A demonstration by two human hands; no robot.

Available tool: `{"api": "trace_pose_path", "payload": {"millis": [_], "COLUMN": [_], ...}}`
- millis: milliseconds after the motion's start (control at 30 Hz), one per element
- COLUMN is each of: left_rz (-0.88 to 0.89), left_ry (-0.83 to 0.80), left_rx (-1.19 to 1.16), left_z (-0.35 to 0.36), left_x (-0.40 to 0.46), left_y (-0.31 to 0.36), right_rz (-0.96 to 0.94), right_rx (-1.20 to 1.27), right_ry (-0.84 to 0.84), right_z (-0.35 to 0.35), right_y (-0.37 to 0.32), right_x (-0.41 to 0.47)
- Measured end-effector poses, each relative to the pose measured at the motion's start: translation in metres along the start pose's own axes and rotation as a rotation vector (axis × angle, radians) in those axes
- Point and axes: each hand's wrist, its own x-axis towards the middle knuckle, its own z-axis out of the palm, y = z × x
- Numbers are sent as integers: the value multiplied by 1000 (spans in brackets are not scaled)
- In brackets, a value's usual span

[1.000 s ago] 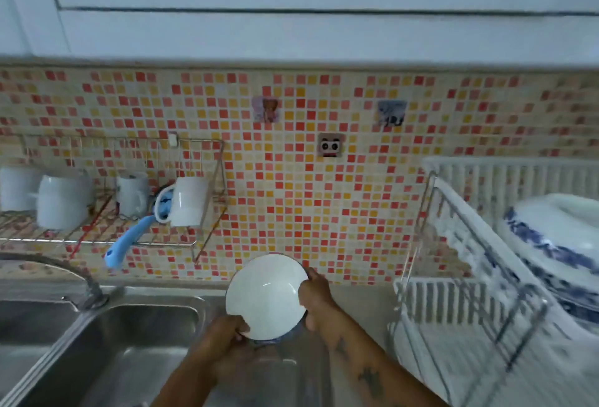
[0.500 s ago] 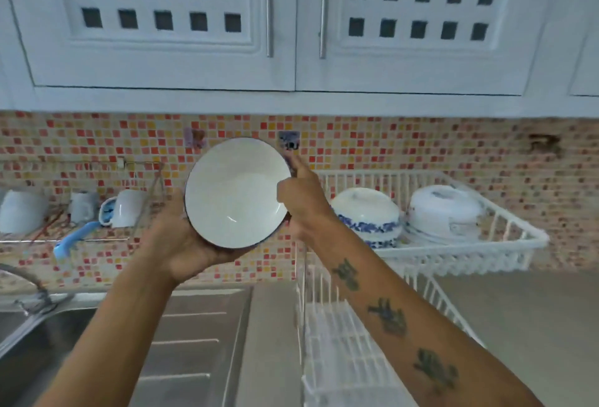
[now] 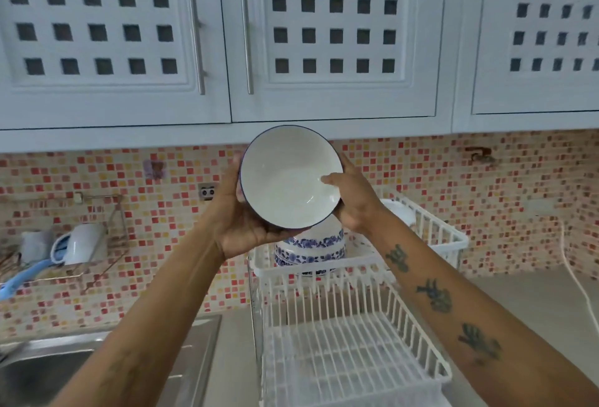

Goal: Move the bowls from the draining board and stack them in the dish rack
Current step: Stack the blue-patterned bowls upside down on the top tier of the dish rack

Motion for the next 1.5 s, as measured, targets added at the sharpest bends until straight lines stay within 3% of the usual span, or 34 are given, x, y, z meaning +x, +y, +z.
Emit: {"api": "trace_pose_path", "payload": {"millis": [100, 300, 600, 800, 1500], "left_rz": [147, 544, 790, 719, 548], "left_ry": [132, 373, 411, 415, 404], "left_rx": [215, 732, 1359, 1457, 1468], "left_z": [11, 18, -5, -11, -31], "left_x": [10, 28, 62, 76, 88], "left_y": [-4, -20, -49, -63, -73], "right_rz": [57, 141, 166, 211, 375], "right_rx": [-108, -212, -349, -344, -370], "right_ry": [-65, 29, 142, 193, 105], "right_z": [-19, -42, -43, -50, -64], "right_y": [-6, 4, 37, 63, 93], "right_x": [6, 32, 41, 50, 67]}}
